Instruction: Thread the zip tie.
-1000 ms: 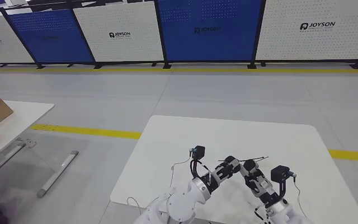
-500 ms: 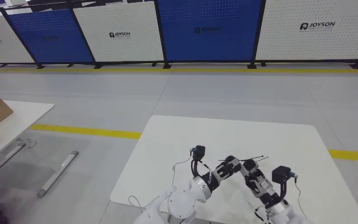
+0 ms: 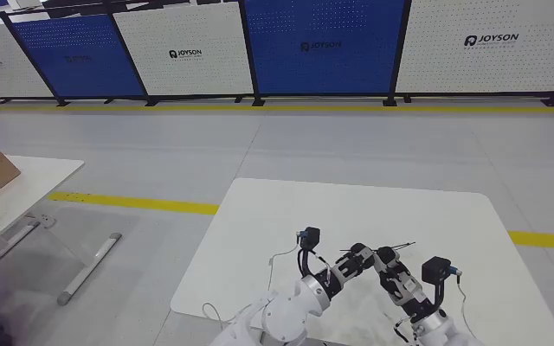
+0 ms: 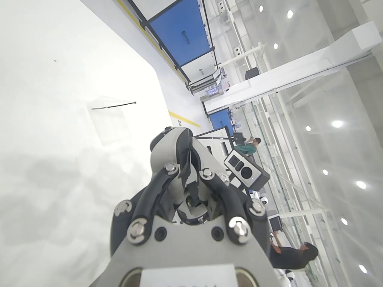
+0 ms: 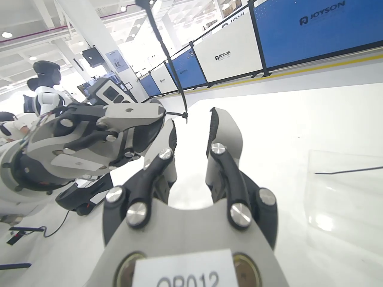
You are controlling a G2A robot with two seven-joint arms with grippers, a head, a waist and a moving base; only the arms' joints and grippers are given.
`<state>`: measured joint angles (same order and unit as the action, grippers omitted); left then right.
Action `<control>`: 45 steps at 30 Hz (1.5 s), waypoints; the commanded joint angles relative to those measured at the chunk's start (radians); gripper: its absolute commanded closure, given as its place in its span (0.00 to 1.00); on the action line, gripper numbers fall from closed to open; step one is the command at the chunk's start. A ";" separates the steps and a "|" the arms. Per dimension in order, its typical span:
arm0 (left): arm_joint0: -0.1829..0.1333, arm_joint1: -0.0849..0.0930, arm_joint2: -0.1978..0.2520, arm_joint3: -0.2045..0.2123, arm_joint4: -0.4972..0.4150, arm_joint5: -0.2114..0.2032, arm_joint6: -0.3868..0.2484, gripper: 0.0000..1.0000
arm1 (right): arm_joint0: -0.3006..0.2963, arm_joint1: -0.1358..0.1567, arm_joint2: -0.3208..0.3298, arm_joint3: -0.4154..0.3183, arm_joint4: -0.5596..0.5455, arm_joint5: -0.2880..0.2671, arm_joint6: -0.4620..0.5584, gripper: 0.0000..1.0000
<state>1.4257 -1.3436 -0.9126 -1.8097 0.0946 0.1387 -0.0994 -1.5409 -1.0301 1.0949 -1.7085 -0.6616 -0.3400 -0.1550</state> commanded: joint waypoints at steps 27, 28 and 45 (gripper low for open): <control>-0.004 0.000 0.005 0.011 0.010 -0.009 0.027 1.00 | 0.027 0.015 -0.031 0.016 0.028 0.000 0.008 0.67; -0.003 0.000 0.005 0.011 0.011 -0.010 0.028 1.00 | 0.028 0.015 -0.031 0.018 0.030 0.000 0.007 0.69; 0.005 0.004 0.011 0.002 0.022 -0.026 0.009 1.00 | 0.024 0.018 -0.025 0.008 0.039 0.000 -0.003 0.80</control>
<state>1.4300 -1.3403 -0.9016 -1.8070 0.1159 0.1132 -0.0905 -1.5172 -1.0122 1.0701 -1.7003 -0.6225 -0.3400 -0.1582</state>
